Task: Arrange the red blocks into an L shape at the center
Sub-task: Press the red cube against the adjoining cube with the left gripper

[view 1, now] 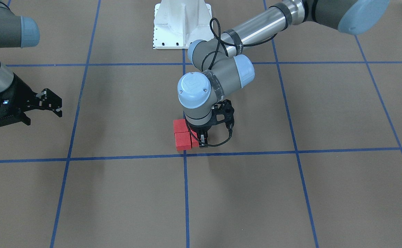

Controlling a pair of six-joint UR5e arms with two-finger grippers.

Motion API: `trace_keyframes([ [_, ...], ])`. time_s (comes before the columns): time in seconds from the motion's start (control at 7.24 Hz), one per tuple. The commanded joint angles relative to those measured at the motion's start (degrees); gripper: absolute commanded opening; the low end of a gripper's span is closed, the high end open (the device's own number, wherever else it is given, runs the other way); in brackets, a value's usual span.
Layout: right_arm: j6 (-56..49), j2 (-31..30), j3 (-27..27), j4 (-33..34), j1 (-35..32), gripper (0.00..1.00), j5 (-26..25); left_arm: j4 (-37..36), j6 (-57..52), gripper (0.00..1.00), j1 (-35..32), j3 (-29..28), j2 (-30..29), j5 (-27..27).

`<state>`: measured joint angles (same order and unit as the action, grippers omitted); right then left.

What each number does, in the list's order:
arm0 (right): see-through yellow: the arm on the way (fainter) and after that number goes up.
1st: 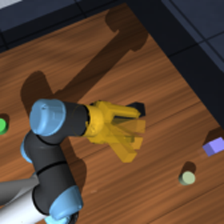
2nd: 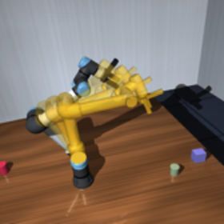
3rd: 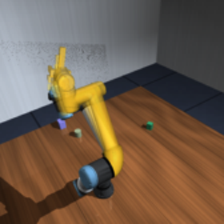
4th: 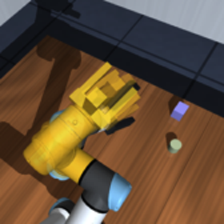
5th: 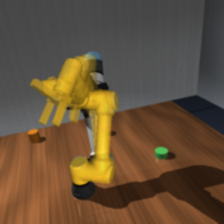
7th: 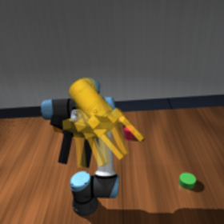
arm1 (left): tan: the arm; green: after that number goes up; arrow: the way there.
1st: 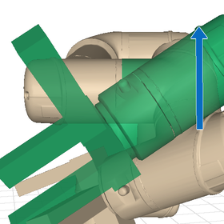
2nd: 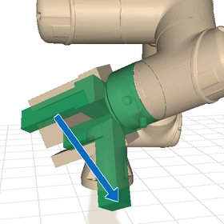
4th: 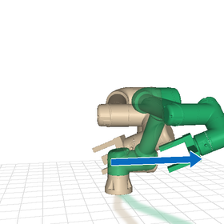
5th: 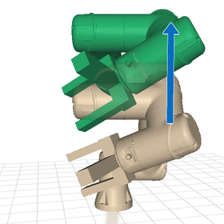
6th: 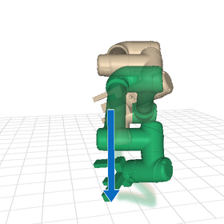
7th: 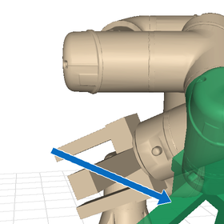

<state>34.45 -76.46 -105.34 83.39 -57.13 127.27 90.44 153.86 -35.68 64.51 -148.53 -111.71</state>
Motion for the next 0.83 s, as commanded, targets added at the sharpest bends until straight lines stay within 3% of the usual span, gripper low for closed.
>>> trace_keyframes([
  [0.0,0.0,0.0,0.04,0.02,0.0,0.99,0.0,0.0,0.04,0.62,0.0,0.0,0.0,0.0],
  [0.28,0.0,0.0,0.04,0.02,0.0,0.99,0.09,-0.26,0.13,1.0,0.09,0.17,0.0,0.09],
  [0.69,0.09,0.78,-0.04,0.02,0.0,0.99,1.13,-1.83,-0.23,1.0,-2.09,1.48,0.0,0.18],
])
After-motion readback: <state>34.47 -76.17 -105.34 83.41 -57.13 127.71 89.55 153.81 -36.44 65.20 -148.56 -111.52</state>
